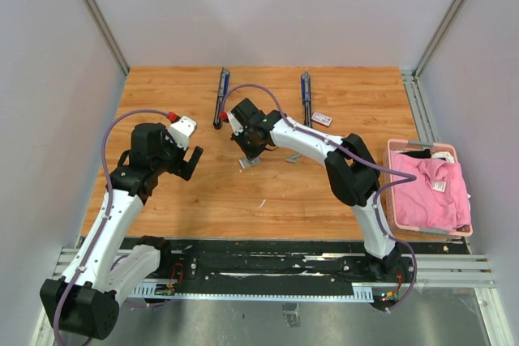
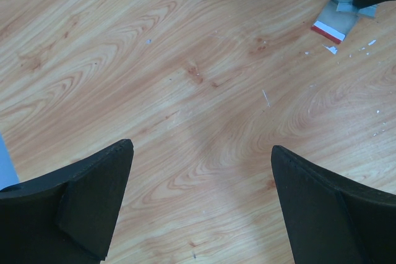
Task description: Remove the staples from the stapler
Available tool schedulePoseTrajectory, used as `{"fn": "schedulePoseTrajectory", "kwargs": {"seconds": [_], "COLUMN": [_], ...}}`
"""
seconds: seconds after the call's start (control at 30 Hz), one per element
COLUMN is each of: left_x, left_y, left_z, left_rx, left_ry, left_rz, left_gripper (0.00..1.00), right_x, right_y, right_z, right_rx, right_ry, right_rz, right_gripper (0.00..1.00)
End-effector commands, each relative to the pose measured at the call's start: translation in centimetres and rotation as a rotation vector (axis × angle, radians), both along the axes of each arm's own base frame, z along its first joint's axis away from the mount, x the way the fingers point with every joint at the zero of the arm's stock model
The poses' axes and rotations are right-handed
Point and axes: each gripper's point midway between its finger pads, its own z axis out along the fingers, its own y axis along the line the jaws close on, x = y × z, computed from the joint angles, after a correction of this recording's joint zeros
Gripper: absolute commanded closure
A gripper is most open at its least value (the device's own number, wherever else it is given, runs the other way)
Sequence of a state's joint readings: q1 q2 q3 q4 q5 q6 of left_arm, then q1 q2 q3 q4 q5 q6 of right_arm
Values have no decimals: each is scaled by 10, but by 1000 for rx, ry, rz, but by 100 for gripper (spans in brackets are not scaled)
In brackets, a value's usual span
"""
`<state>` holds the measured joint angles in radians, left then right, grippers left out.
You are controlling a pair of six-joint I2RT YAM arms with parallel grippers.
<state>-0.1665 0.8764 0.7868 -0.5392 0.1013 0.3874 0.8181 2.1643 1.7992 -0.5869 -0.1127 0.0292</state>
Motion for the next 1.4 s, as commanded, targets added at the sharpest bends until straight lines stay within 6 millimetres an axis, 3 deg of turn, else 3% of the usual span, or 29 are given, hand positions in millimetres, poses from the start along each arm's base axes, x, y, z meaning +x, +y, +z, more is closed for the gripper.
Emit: {"fn": "schedulePoseTrajectory", "kwargs": {"seconds": [0.0,0.5,1.37], "left_x": [4,5,4], "left_y": [2,4,4], "left_z": [2,0,0], "left_rx": [8,15,15], "left_ry": [-19,-16,-16], "left_rz": [8,14,13], "left_gripper": [2,2,2], "right_x": [1,3,3], "right_y": [7,15,4], "right_z": [1,-12,-26], "right_rx": [44,80,44], "right_ry": [-8,41,60], "right_rz": [-96,-213,-318], "right_gripper": [99,99,100]}}
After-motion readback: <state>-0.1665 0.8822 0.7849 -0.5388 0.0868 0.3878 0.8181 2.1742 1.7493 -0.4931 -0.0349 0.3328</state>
